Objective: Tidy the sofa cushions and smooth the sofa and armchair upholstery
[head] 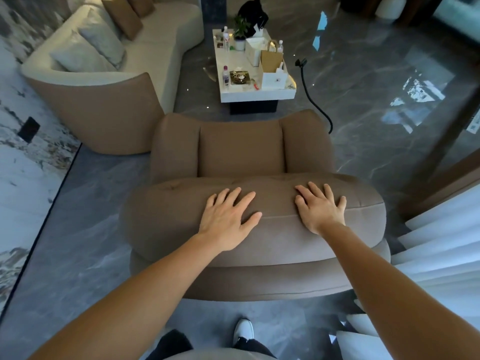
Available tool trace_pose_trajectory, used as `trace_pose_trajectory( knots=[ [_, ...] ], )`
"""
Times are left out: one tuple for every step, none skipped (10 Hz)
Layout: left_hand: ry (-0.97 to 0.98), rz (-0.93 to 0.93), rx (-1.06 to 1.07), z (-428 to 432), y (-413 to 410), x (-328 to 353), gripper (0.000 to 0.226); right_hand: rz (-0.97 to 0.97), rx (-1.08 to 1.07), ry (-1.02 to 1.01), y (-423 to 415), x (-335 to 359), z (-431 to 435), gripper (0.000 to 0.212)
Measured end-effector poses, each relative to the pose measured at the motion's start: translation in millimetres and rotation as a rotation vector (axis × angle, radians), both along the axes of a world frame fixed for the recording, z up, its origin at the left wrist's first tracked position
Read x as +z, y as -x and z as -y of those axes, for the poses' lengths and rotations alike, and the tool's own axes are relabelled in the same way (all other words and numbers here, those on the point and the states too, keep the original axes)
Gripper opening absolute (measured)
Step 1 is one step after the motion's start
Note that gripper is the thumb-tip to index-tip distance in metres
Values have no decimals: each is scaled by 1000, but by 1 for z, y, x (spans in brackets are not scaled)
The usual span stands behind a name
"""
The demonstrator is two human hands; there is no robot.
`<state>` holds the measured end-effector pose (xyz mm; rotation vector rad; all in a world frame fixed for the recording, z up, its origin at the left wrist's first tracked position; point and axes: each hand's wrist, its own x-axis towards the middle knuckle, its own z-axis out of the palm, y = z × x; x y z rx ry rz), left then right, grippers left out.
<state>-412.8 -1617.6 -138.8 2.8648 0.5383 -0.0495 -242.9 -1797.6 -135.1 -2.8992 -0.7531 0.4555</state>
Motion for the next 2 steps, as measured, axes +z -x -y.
trace_pose_trajectory(
  knots=[
    [110,-46,4,-32,10,9,60,-42,-36,71,6,13,-11,52],
    [235,-204,95,-81,13,42,50,-174,-79,167,5,47,-47,55]
  ],
)
